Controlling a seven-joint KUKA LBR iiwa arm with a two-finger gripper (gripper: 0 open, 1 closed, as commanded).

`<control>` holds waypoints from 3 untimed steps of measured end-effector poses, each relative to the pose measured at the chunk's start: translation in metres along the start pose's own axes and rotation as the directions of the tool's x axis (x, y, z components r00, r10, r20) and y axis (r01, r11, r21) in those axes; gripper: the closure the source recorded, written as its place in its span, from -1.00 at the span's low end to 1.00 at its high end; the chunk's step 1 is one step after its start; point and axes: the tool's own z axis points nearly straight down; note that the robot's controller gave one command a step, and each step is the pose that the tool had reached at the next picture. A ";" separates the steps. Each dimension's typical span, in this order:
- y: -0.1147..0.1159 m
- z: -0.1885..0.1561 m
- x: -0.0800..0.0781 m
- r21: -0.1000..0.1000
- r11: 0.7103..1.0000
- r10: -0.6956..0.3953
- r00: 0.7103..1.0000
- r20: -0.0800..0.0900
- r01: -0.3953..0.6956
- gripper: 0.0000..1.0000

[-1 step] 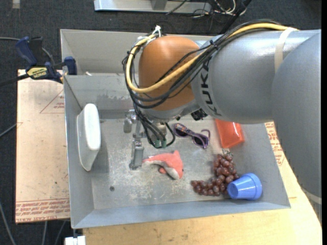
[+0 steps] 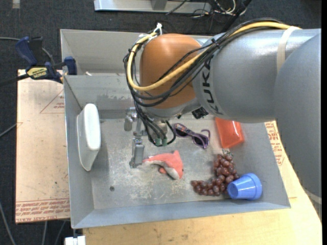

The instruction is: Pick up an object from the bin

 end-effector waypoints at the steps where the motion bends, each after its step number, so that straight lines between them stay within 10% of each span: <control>1: -0.016 0.008 0.009 -0.002 0.998 -0.059 0.998 0.003 0.059 -1.00; 3: -0.064 0.059 0.000 -0.002 1.000 -0.019 1.000 0.001 0.019 -1.00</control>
Offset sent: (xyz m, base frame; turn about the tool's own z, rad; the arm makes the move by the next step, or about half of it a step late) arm 0.0099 -0.0502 -0.0595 -0.0008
